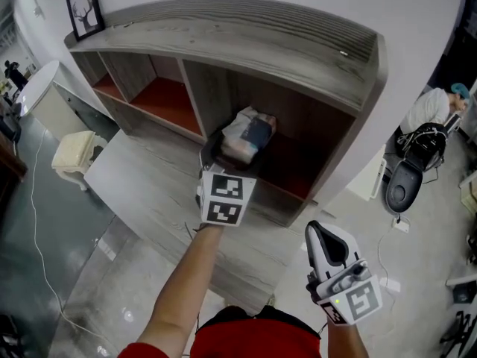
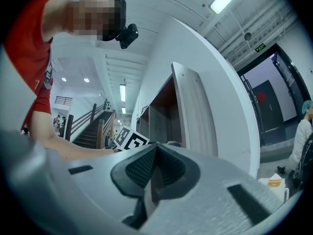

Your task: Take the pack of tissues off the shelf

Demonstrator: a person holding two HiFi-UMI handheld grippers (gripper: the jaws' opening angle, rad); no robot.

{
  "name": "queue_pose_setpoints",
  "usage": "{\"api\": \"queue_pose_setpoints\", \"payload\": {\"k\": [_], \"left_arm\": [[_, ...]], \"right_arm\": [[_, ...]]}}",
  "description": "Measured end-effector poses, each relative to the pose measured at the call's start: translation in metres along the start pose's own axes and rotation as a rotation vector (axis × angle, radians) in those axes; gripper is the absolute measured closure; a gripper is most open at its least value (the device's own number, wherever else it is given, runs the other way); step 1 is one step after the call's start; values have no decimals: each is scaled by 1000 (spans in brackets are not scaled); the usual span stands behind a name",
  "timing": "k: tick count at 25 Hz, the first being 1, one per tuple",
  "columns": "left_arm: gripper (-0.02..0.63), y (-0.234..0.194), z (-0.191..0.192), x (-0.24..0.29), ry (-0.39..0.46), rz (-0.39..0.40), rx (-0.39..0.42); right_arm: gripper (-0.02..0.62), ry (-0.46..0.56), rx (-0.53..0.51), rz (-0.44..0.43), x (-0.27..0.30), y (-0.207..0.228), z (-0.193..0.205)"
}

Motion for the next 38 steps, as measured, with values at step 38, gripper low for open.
{"api": "queue_pose_setpoints", "payload": {"k": [38], "left_arm": [[294, 14, -43, -232, 352, -40, -101]], "right_arm": [[591, 59, 30, -66, -10, -47, -10]]}}
Point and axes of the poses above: the fingertips, and each gripper's own axes: x forward along the fingers, y to its right, z out of its underside, the point moved 10 cm from there along -x, backward along the fingers, and after that the axes turned 3 degrees about y, right-handed, at the moved point
